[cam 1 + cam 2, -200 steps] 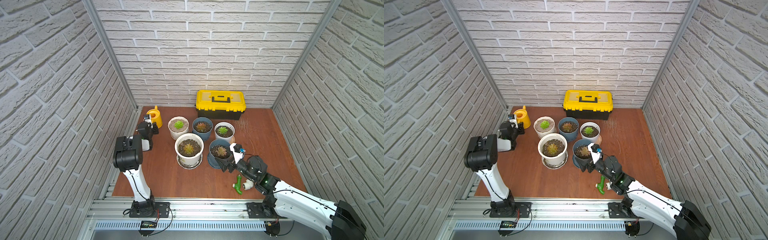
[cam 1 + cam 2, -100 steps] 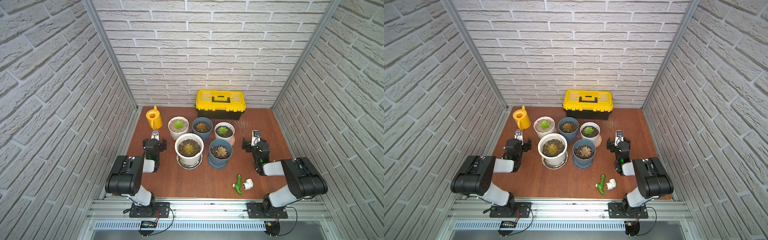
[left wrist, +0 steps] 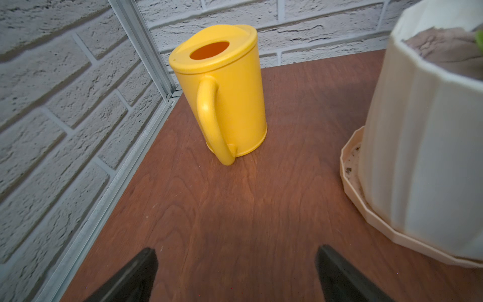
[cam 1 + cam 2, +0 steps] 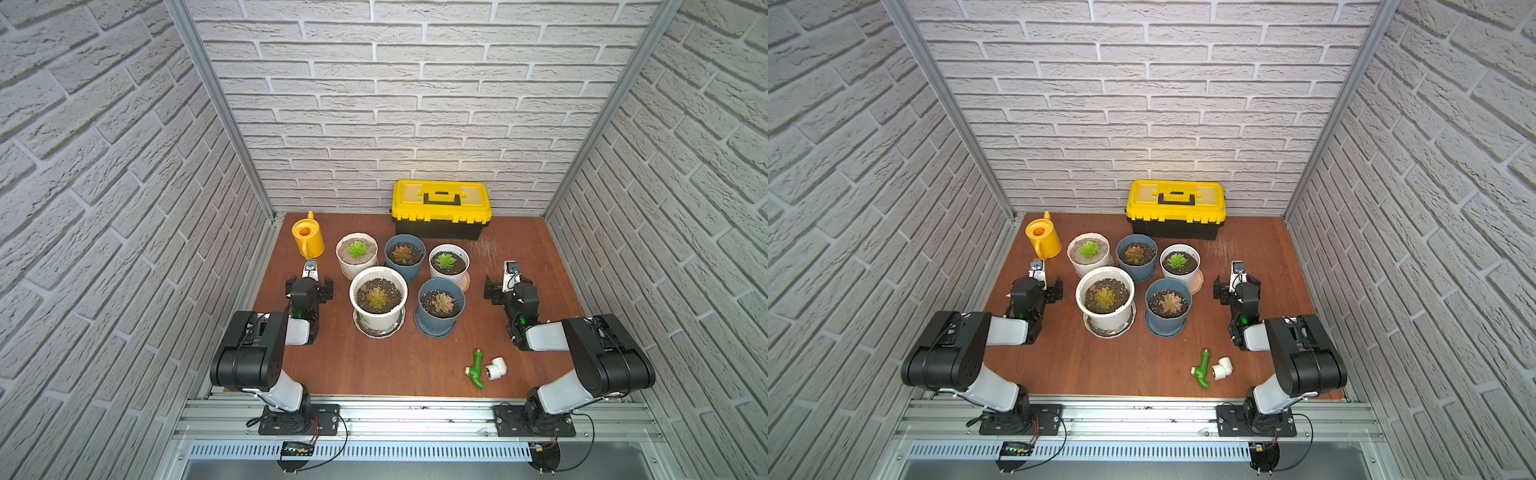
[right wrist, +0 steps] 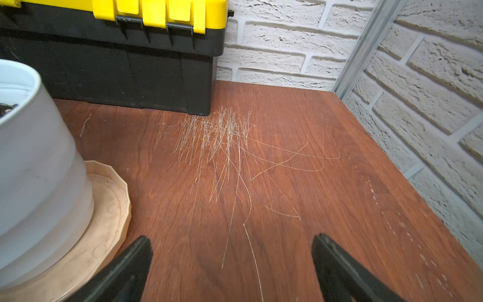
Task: Water the succulent around the soil edge
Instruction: Reset both arms
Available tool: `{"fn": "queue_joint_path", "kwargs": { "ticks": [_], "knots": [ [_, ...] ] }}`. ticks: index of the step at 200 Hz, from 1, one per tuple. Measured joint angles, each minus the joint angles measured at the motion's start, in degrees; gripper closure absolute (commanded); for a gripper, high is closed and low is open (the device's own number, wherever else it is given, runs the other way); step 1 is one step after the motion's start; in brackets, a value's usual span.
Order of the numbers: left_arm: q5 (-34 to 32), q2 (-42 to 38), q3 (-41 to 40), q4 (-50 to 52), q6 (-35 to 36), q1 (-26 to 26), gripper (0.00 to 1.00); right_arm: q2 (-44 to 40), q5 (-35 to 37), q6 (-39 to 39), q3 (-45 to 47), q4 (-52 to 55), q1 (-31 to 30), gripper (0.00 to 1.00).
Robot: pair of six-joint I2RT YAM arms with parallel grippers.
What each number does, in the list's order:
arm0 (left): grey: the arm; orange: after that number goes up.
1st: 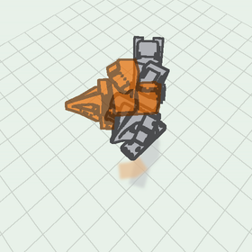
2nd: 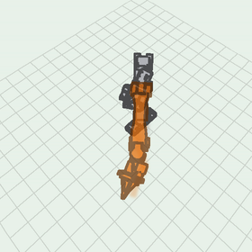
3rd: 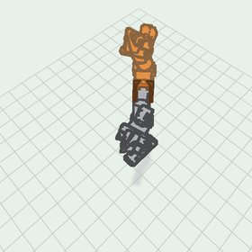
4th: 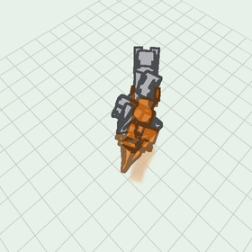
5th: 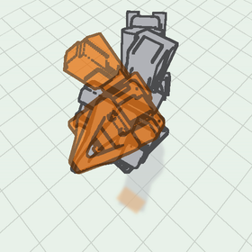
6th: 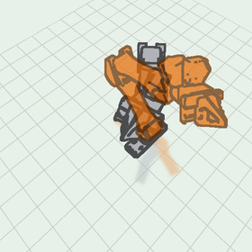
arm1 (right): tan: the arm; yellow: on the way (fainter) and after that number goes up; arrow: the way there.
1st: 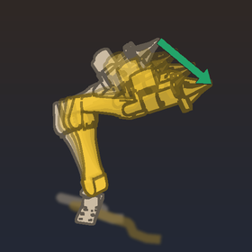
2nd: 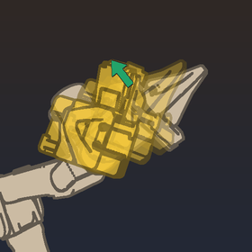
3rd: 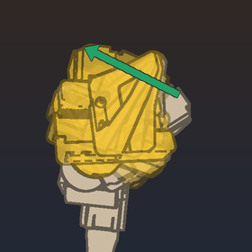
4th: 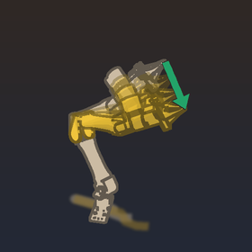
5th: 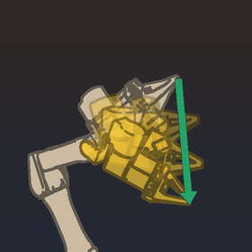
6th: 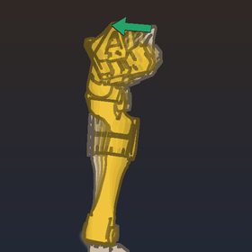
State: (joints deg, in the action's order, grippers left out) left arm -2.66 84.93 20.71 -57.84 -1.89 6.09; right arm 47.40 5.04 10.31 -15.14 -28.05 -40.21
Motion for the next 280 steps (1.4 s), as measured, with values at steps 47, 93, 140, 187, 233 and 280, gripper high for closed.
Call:
{"fn": "queue_joint_path", "kwargs": {
  "ticks": [47, 93, 140, 187, 233, 280],
  "knots": [
    [-8.66, -11.89, -5.79, -0.98, 2.08, -5.81, 0.01, 0.79, -0.02, 0.02, 0.0, -0.42, 0.0, 0.0],
    [-9.84, 6.8, -10.01, -4.48, 3.65, -7.43, 0.02, -1.07, 2.36, -0.24, 0.74, -0.44, 0.0, 0.0],
    [-11.1, 4.98, 0.11, 1.4, 1.29, -4.44, 0.02, -5.68, 17.57, -2.51, 3.48, 0.55, -0.02, 0.0],
    [-10.84, 4.59, 0.2, 5.07, 0.15, -3.43, 0.02, -7.13, 49.18, -10.29, 8.52, -6.01, 3.15, 0.01],
    [-10.82, 4.59, 0.2, 6.01, 0.13, -3.65, 0.02, 5.55, 46.38, -9.18, 7.02, -4.17, 21.51, 0.01],
    [-10.75, 4.59, 0.2, 6.47, 0.11, -3.65, 0.02, 36.52, 37.2, -9.79, 1.18, -25.27, 30.88, 0.01]
  ]
}}
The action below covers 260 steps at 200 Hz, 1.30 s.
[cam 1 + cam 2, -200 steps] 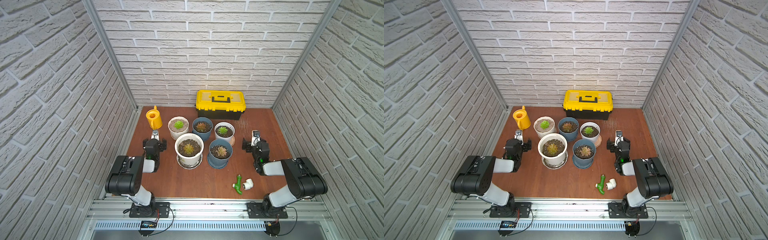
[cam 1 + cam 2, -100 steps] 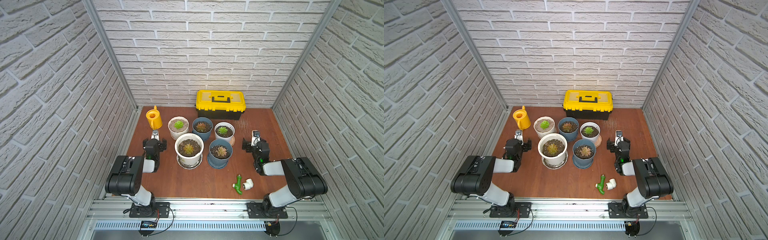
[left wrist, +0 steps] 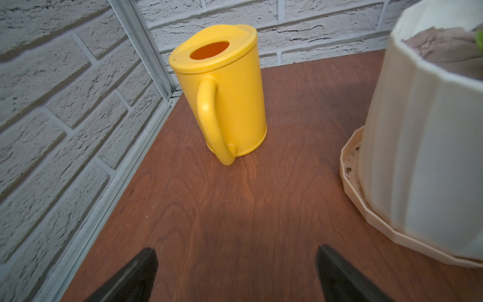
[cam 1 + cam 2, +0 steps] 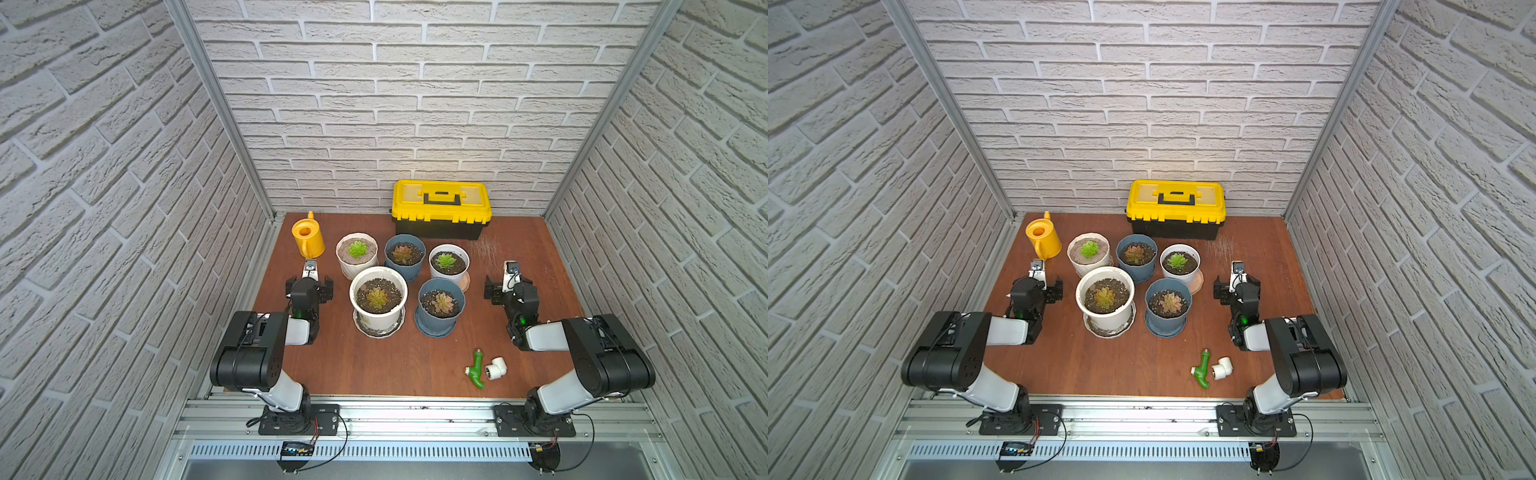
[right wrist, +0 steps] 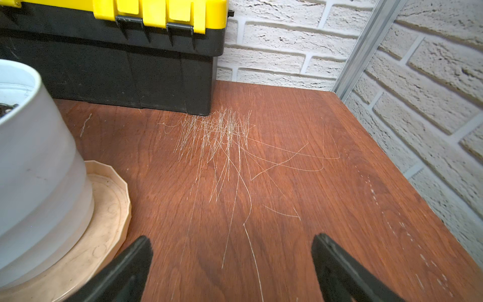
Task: Water the succulent around the soil edge
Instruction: Reset both arms
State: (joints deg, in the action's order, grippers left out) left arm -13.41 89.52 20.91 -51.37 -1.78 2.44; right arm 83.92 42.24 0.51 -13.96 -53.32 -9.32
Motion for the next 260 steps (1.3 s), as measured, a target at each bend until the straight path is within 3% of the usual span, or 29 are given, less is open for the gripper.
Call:
{"fn": "queue_joint_path", "kwargs": {
  "ticks": [14, 38, 73, 94, 260],
  "knots": [
    [0.04, 0.0, 0.0, 0.02, 0.02, 0.0, 0.02, 0.85, -3.87, 0.11, 2.19, -2.75, 1.7, 0.01],
    [0.04, 0.0, 0.0, 0.04, 0.0, 0.0, 0.02, 4.37, -18.36, -0.87, 4.04, -12.13, 5.6, 0.01],
    [0.07, 0.0, 0.0, 0.07, 0.0, 0.0, 0.02, 5.62, -30.93, -2.49, -3.67, -4.85, 6.95, 0.01],
    [0.04, 0.0, 0.0, 0.04, 0.02, 0.0, 0.02, 4.85, -31.17, -2.03, -6.69, -2.75, 7.1, 0.01],
    [0.07, 0.0, 0.0, 0.07, 0.02, 0.0, 0.02, 4.94, -30.91, -1.29, -5.66, -1.25, 7.21, 0.01]
  ]
}}
